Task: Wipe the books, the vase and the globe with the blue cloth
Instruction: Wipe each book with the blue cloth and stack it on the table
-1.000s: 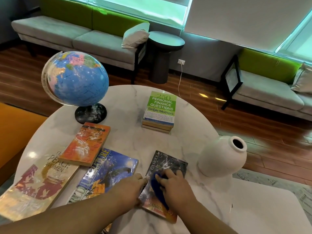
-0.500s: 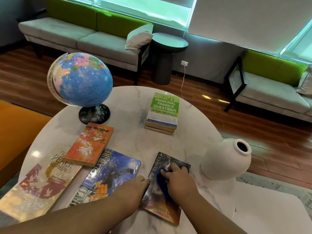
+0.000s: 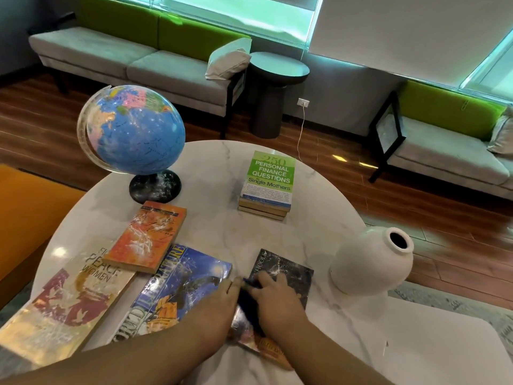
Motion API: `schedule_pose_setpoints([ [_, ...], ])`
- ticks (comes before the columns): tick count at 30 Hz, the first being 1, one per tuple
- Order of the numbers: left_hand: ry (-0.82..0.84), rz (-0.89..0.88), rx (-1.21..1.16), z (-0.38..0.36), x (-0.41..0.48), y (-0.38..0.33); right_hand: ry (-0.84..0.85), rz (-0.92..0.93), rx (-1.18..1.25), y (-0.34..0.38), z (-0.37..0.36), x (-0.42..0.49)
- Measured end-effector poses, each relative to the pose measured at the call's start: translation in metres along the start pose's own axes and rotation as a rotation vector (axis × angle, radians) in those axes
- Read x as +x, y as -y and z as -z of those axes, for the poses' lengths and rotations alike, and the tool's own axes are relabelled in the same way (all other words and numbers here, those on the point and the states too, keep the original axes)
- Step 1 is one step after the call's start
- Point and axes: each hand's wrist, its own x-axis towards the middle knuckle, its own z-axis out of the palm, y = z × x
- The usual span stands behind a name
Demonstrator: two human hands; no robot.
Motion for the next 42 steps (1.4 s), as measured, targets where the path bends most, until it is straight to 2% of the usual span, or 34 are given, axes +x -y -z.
schedule_pose_setpoints([
  [2,-0.010,0.025,-0.053,0.005,-0.002,-0.001,0.029,0.139,0.019,-0.001,-0.009,-0.017],
  [4,-0.020,0.013,-0.039,0.009,-0.005,-0.001,0.011,0.160,0.062,-0.014,-0.016,-0.028],
  [8,-0.010,-0.017,-0.002,0.017,-0.009,-0.001,-0.127,-0.130,0.124,-0.044,-0.018,-0.022],
  [10,-0.011,-0.021,0.020,0.021,-0.011,-0.001,-0.167,-0.180,0.092,-0.032,-0.017,-0.017],
  [11,-0.011,-0.023,0.041,0.023,-0.011,-0.002,-0.151,-0.147,0.082,-0.022,-0.020,-0.018],
  [13,-0.007,-0.032,0.078,0.026,-0.011,-0.003,-0.133,0.032,0.049,-0.005,-0.029,-0.030],
  [16,0.005,-0.047,0.109,0.027,-0.011,-0.003,-0.079,0.169,0.097,-0.017,-0.040,-0.048],
  [18,0.028,-0.055,0.127,0.027,-0.009,-0.002,-0.113,0.102,0.123,-0.040,-0.039,-0.052],
  [20,0.050,-0.060,0.136,0.029,-0.007,-0.002,-0.158,-0.086,0.144,-0.059,-0.033,-0.051],
  [23,0.067,-0.070,0.151,0.030,-0.003,-0.002,-0.191,-0.222,0.116,-0.051,-0.026,-0.044],
  [27,0.081,-0.074,0.183,0.030,-0.003,-0.002,-0.124,0.094,0.053,-0.017,-0.047,-0.066],
  [29,0.088,-0.075,0.189,0.031,-0.003,-0.002,-0.114,0.150,0.043,-0.026,-0.055,-0.078],
  [31,0.090,-0.076,0.203,0.032,-0.004,-0.002,-0.147,0.079,0.075,-0.047,-0.050,-0.083],
  [34,0.075,-0.096,0.272,0.035,-0.005,-0.002,-0.151,-0.171,0.067,-0.074,-0.034,-0.070],
  [36,0.065,-0.113,0.312,0.036,-0.004,-0.005,-0.121,-0.275,0.039,-0.072,-0.024,-0.055],
  [40,0.041,-0.144,0.365,0.037,0.000,-0.012,-0.084,-0.122,0.012,-0.054,-0.023,-0.040],
  [42,0.067,-0.146,0.386,0.037,0.002,-0.013,-0.091,-0.169,-0.001,-0.068,-0.019,-0.036],
])
